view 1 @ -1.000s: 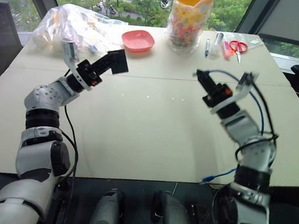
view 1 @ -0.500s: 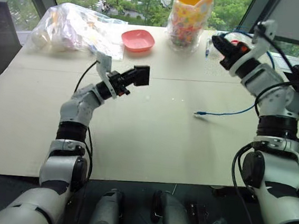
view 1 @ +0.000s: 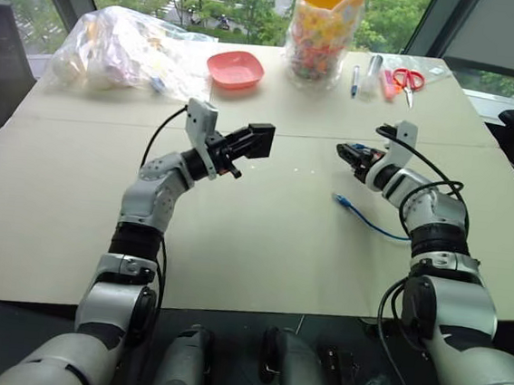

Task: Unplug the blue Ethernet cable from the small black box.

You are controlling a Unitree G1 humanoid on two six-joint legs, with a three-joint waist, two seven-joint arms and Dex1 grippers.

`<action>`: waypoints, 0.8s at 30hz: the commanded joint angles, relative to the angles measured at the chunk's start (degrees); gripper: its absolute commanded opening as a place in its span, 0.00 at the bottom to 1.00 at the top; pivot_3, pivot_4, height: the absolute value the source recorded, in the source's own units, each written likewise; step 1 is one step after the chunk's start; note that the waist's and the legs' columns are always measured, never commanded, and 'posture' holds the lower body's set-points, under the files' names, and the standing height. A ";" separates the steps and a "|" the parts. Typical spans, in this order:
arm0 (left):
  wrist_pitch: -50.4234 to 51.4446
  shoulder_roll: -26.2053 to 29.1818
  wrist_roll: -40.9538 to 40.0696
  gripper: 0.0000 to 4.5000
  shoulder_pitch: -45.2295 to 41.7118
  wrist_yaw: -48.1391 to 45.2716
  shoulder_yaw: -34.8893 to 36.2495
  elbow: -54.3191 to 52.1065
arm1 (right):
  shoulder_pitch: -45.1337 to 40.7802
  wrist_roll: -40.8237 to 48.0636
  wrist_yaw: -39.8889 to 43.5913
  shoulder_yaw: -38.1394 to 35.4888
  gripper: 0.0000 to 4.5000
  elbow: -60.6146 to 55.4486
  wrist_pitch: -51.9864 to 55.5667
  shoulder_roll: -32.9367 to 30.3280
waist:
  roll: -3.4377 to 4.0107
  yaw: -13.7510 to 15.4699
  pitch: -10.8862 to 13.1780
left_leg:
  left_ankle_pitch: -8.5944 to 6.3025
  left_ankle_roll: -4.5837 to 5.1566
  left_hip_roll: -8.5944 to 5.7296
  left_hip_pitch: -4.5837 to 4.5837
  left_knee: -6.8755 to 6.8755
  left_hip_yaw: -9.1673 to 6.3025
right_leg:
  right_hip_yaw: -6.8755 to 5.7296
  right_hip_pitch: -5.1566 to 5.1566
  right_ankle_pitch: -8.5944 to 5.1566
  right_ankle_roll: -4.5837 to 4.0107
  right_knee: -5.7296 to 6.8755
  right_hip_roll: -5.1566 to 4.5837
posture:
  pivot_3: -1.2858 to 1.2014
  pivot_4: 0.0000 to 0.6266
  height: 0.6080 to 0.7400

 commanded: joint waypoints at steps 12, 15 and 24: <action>-29.13 -5.88 14.44 0.11 -13.80 10.20 -2.79 34.47 | 22.75 5.77 -3.62 3.39 0.98 -51.16 20.04 4.78 | -0.03 0.11 -0.01 | -0.02 0.02 0.01 -0.06 0.05 -0.20 | -0.07 -0.03 -0.03 0.05 -0.06 -0.05 | 0.52 0.24 1.00; -31.70 -6.55 16.30 0.11 -14.98 11.60 -3.00 39.11 | 22.96 6.00 -4.79 2.15 0.98 -52.26 19.66 5.32 | -0.03 0.14 -0.01 | -0.02 0.02 0.04 -0.07 0.05 -0.22 | -0.09 -0.03 -0.03 0.05 -0.06 -0.05 | 0.52 0.24 1.00; -32.60 -5.86 17.47 0.99 -14.85 9.35 -2.22 41.37 | 24.30 5.94 -5.31 0.60 1.00 -53.63 18.73 4.51 | -0.03 0.10 -0.01 | -0.03 0.03 0.06 -0.09 0.03 -0.21 | -0.09 -0.04 -0.03 0.06 -0.08 -0.06 | 0.52 0.24 1.00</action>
